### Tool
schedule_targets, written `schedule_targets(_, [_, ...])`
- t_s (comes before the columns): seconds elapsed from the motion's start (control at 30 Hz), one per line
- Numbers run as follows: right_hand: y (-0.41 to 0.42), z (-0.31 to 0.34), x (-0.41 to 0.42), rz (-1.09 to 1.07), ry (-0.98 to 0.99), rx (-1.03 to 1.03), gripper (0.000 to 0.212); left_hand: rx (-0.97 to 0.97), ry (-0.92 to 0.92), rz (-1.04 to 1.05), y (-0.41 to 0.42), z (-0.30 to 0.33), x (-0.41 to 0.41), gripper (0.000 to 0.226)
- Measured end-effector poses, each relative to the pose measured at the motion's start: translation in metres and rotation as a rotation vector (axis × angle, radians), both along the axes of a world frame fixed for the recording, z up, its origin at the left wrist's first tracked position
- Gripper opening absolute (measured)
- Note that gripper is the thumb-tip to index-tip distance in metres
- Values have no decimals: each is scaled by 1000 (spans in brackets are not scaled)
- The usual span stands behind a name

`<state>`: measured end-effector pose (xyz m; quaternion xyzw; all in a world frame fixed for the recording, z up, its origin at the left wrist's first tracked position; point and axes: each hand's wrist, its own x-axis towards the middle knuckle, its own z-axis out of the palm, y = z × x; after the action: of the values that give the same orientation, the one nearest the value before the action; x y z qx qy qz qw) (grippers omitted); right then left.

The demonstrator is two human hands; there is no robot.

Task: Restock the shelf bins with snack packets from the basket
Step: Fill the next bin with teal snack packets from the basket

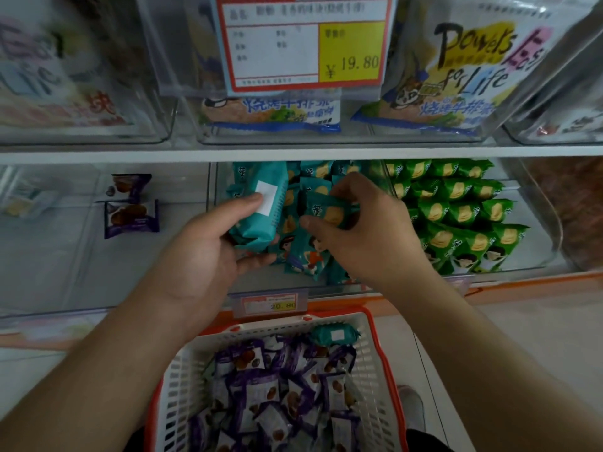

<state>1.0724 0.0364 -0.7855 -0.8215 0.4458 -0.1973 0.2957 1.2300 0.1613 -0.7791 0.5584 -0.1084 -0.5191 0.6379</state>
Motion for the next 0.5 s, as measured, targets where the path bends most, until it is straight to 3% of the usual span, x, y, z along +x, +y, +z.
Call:
schedule_targets(0.17, [6,-23,-1,196,240,-182,52,39,-172,-55,0,-6,1,30])
schedule_targets(0.27, [5,-35,-7,195,441,-351,60,192,-531,-163,1,-8,-6,36])
schedule_targets(0.37, [3,-31,-7,157,532,-345,62,317,-848,-207,1,-14,-18,47])
schedule_targets(0.43, [1,-25,-4,150,384,-304,46,300,-952,-191,1,-19,-24,49])
schedule_targets(0.5, [1,-7,1,81,90,-21,33,276,-993,-165,1,-23,-25,51])
